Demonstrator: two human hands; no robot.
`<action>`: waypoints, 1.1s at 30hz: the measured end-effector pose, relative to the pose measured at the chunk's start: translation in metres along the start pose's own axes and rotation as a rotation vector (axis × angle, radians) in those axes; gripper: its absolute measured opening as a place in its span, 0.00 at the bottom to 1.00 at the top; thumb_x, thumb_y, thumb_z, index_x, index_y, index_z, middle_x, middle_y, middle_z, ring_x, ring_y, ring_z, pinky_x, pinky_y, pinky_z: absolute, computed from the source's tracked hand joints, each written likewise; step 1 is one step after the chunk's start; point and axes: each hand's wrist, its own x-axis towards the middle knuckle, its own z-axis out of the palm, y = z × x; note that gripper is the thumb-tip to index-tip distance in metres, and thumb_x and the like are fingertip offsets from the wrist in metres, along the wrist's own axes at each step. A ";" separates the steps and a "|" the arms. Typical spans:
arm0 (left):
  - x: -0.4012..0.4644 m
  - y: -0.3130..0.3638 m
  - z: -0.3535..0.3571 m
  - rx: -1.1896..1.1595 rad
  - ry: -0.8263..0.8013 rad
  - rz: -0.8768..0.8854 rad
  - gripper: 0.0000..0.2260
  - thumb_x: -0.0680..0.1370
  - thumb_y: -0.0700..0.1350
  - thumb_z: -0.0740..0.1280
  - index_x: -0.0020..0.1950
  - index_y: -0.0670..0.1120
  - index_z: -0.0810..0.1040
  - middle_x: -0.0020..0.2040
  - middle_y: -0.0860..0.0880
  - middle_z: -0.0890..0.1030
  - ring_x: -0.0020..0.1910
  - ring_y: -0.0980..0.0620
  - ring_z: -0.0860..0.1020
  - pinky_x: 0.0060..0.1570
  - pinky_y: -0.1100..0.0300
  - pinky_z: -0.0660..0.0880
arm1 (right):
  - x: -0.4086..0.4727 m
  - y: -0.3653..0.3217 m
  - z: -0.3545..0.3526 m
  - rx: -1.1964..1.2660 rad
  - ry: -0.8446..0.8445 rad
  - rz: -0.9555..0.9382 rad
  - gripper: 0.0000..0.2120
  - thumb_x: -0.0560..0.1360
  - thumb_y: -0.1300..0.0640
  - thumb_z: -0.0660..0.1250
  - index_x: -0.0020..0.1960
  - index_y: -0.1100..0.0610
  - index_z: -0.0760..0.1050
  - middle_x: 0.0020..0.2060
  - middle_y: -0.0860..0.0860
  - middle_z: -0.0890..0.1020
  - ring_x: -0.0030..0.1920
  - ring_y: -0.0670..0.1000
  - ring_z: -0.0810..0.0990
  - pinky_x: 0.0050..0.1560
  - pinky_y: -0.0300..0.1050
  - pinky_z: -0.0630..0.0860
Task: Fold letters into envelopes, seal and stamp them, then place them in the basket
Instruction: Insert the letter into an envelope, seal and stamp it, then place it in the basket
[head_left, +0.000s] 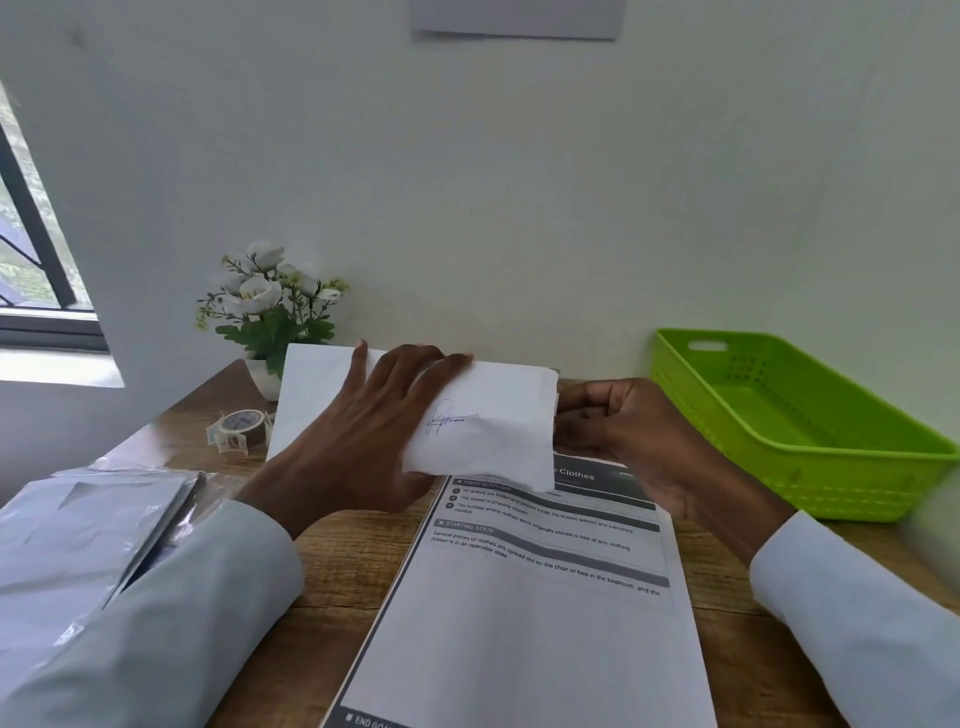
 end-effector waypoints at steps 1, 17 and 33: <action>0.000 -0.001 0.000 -0.003 0.003 -0.002 0.48 0.65 0.63 0.70 0.79 0.48 0.53 0.71 0.44 0.65 0.71 0.45 0.62 0.70 0.30 0.57 | 0.000 0.000 -0.002 0.005 0.000 0.005 0.09 0.69 0.70 0.73 0.49 0.68 0.82 0.38 0.56 0.87 0.36 0.49 0.85 0.39 0.39 0.83; 0.004 0.013 -0.006 -0.059 0.078 -0.051 0.46 0.69 0.67 0.65 0.79 0.48 0.52 0.70 0.43 0.65 0.70 0.43 0.63 0.71 0.30 0.52 | 0.002 0.009 0.020 0.115 0.288 -0.123 0.13 0.76 0.51 0.71 0.47 0.62 0.84 0.34 0.55 0.83 0.30 0.51 0.76 0.31 0.42 0.72; 0.017 0.036 -0.023 -0.631 0.458 -0.205 0.54 0.63 0.66 0.74 0.78 0.51 0.48 0.62 0.53 0.63 0.61 0.58 0.66 0.60 0.72 0.64 | -0.009 -0.005 0.028 0.043 0.283 -0.540 0.08 0.71 0.62 0.76 0.47 0.52 0.84 0.39 0.47 0.88 0.42 0.50 0.86 0.45 0.48 0.83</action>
